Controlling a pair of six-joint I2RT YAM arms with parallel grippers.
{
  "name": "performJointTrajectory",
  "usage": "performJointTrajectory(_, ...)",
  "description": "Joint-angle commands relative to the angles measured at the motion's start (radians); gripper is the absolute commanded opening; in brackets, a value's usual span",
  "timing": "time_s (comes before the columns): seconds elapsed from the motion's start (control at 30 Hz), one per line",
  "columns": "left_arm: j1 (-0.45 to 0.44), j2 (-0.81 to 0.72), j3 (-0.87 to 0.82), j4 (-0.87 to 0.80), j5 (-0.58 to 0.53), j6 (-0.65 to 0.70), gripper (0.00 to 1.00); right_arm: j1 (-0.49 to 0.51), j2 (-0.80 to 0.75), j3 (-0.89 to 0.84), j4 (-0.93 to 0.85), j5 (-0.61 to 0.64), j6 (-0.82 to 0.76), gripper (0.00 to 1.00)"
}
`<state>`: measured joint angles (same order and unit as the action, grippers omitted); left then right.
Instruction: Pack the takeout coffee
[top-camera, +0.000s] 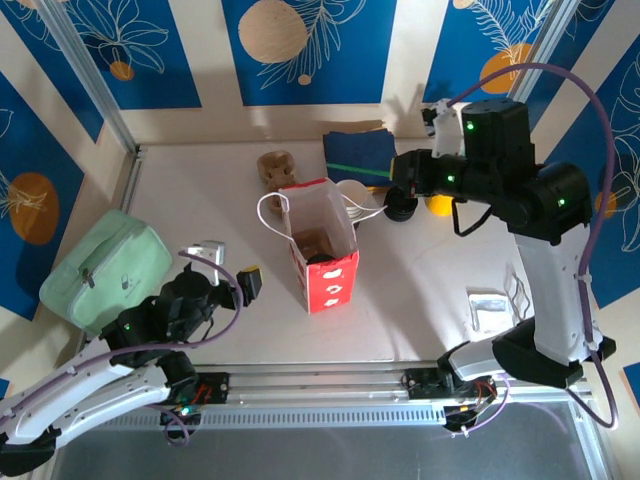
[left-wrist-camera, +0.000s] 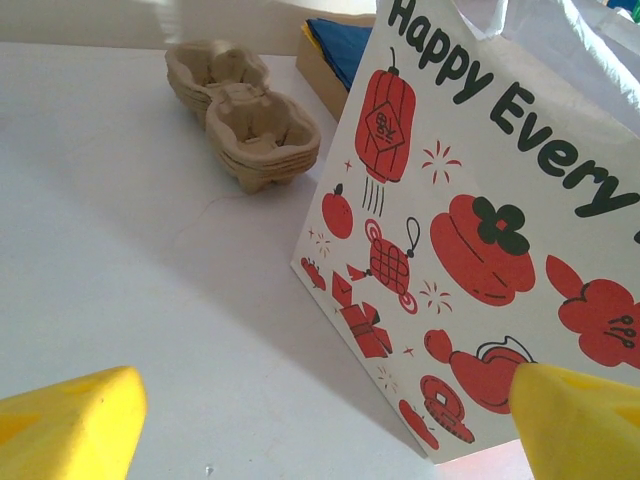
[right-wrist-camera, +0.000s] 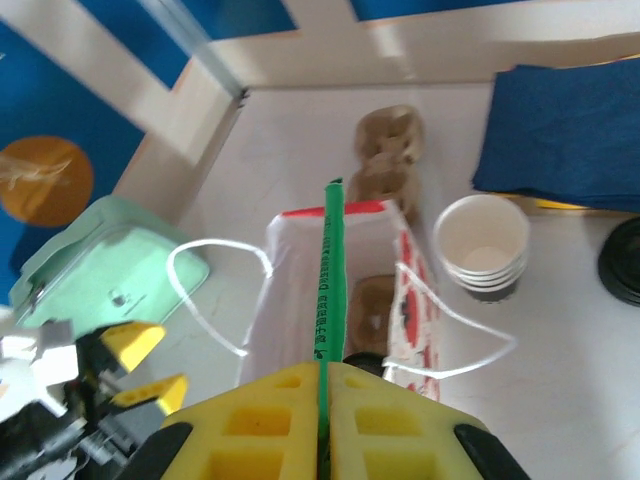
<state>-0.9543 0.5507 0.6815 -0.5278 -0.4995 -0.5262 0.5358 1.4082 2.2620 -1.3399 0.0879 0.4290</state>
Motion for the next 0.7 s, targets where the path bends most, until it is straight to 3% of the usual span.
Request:
performJointTrajectory(0.0, -0.006, -0.014, 0.032, -0.018, 0.001, 0.001, 0.93, 0.077, 0.038, 0.046, -0.068, 0.002, 0.015, 0.1)
performJointTrajectory(0.3, -0.006, -0.015, 0.028, -0.028, -0.012, -0.003, 0.93, 0.29, 0.119, 0.053, -0.185, 0.261, 0.031, 0.09)
performJointTrajectory(0.67, -0.006, -0.001, 0.015, -0.011, -0.013, -0.011, 0.93, 0.361, 0.269, 0.053, -0.188, 0.32, 0.034, 0.09)
